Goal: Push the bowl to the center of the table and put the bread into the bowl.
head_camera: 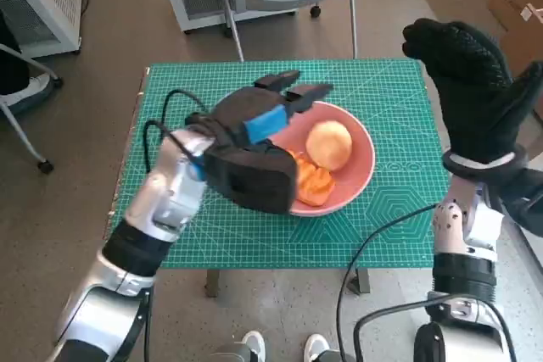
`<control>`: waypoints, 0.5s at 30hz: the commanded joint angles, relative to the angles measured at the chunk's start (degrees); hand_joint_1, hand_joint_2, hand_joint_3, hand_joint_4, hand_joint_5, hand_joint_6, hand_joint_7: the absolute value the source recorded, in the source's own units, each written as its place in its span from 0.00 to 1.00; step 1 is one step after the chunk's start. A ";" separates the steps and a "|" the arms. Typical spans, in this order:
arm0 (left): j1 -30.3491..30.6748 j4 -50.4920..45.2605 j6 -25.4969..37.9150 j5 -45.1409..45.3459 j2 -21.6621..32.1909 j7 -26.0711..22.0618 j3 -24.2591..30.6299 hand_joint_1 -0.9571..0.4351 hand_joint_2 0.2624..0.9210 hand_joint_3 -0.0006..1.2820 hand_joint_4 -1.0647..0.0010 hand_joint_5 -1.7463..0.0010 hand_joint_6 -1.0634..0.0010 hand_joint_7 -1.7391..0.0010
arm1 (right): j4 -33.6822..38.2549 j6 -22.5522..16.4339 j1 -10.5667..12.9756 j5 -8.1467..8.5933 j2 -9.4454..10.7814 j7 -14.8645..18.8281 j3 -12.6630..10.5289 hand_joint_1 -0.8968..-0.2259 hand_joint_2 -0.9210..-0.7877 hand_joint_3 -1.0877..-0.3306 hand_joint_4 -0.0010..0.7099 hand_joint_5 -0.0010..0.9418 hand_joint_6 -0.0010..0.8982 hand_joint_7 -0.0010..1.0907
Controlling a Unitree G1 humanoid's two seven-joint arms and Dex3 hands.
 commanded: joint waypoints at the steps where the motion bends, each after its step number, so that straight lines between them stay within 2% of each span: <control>1: 1.89 1.12 -5.20 -8.86 0.99 -1.68 5.77 0.23 0.99 0.02 1.00 1.00 0.98 0.99 | 1.01 0.90 -0.05 -0.43 -0.61 -0.07 0.10 0.37 0.00 0.44 0.48 0.00 0.52 0.00; 9: 4.32 2.02 -10.67 -24.83 -1.40 -3.17 15.43 0.29 1.00 0.04 1.00 1.00 0.94 0.97 | 0.69 0.94 -0.67 -0.93 -1.33 -0.56 -0.01 0.37 0.00 0.46 0.48 0.00 0.53 0.00; 15: 6.11 1.63 -9.52 -39.24 -6.03 -4.98 22.86 0.29 1.00 0.10 1.00 1.00 0.93 0.97 | 1.14 0.84 -1.75 -1.38 -1.82 -1.26 -0.22 0.36 0.00 0.46 0.49 0.00 0.53 0.00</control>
